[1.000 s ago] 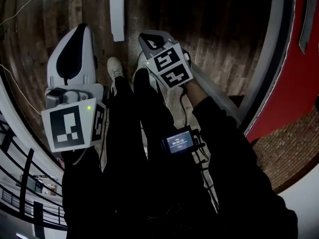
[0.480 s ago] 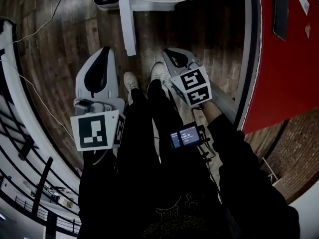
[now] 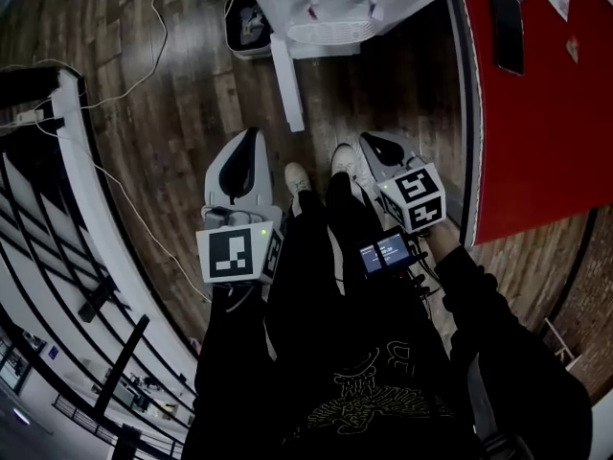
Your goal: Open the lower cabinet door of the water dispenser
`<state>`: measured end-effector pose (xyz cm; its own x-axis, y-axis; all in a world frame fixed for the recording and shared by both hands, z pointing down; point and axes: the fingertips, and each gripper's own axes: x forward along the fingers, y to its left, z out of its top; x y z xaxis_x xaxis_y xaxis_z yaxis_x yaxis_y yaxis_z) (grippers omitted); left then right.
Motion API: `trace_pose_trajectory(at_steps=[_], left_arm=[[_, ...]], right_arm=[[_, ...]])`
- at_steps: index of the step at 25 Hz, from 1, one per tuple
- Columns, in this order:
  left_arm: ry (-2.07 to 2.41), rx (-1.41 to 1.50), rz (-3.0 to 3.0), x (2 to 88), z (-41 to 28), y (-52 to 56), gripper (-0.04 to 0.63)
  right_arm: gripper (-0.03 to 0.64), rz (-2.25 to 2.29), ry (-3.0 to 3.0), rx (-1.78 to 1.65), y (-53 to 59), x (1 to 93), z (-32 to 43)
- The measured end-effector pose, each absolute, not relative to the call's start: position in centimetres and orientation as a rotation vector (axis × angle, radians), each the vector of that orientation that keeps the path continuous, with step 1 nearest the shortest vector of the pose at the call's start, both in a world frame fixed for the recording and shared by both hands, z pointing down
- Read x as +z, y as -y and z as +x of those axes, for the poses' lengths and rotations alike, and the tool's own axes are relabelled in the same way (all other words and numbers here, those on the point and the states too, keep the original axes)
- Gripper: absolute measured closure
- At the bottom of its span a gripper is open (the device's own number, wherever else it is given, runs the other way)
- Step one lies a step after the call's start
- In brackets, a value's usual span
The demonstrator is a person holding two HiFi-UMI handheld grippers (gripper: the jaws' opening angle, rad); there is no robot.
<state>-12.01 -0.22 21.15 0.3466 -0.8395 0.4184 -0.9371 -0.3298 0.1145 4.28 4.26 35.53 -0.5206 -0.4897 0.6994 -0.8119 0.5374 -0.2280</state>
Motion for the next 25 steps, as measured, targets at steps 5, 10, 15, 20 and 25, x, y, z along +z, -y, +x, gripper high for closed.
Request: trace_pose_trajectory(at_steps=[5,10,15,20,25], left_arm=[[1.576,0.415,2.323,17.7,-11.3,1.0,0.589],[1.555,0.388,2.355,15.0,-10.1,1.1,0.588],[1.542,0.356,2.353,12.6,-9.4,0.0,0.588],[1.571,0.32,2.392,10.0,-9.3,0.8,0.588],[1.616,0.32,2.392,7.5,-10.0,0.3,0.588]], right_arm=[[0.618,1.167,2.225,0.708,-3.9,30.7,5.9],[0.618,1.28,2.256,0.669,-2.8,26.4,6.9],[0.618,1.352,2.266,0.626,-2.8,22.1,7.9],[0.617,1.465,2.278,0.529,-1.7,17.9,9.4],[0.618,1.554,2.329,0.506,-1.7,14.0,10.3]])
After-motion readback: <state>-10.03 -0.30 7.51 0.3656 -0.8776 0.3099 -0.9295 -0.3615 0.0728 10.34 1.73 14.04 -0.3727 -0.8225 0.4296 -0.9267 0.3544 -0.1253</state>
